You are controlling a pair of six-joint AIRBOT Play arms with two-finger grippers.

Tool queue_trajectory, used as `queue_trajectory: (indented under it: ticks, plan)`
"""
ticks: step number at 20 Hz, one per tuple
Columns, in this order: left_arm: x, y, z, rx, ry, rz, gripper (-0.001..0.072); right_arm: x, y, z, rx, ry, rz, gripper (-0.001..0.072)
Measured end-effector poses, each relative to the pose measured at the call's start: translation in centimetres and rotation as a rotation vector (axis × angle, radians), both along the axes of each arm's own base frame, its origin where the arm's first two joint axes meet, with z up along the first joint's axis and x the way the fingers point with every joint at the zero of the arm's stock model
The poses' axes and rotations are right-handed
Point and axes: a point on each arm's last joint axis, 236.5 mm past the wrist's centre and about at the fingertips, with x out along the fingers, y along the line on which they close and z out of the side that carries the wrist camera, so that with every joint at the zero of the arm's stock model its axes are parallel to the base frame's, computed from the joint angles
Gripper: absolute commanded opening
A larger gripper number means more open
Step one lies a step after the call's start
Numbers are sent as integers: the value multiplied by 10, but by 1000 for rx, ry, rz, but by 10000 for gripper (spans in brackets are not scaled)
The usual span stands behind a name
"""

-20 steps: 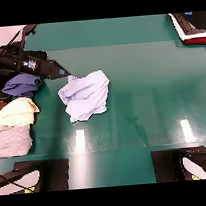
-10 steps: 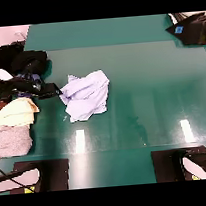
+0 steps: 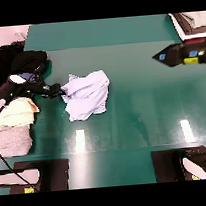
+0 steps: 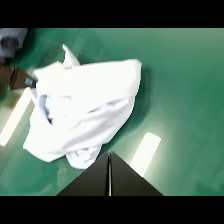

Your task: Fold the shirts.

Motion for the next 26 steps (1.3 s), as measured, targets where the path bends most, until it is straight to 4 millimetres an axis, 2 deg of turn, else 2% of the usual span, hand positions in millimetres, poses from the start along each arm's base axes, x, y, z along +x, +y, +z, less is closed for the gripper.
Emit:
queue_trajectory:
  ticks: [2, 4, 5, 8, 10, 13, 15, 17, 18, 21, 24, 26]
  plan:
    - [4, -2, 4, -3, -19, -5, 22, -7, 17, -26, 11, 58, 23, 36]
    - [8, -4, 13, -10, -38, -18, 22, -16, 40, -59, 25, 139, 43, 564]
    - [10, -6, 19, -14, -49, -28, 23, -21, 54, -79, 28, 184, 55, 618]
    - [13, -11, 35, -27, -65, -64, 23, -37, 102, -139, 38, 320, 81, 613]
    - [12, -13, 40, -33, -67, -80, 22, -42, 137, -169, 67, 372, 81, 612]
    - [9, -16, 44, -41, -60, -101, 22, -40, 185, -198, 125, 410, 51, 584]
    - [7, -17, 45, -45, -55, -109, 22, -36, 208, -210, 141, 421, 44, 571]
    - [5, -18, 46, -48, -49, -117, 23, -31, 228, -220, 148, 430, 42, 509]
    - [4, -18, 46, -50, -45, -120, 22, -28, 235, -225, 147, 435, 43, 453]
    - [1, -19, 46, -53, -38, -129, 22, -25, 245, -237, 136, 445, 46, 27]
    - [0, -19, 50, -51, -42, -140, 22, -25, 240, -234, 99, 399, 68, 14]
    - [4, -15, 65, -38, -77, -143, 22, -21, 226, -215, 72, 339, 88, 13]
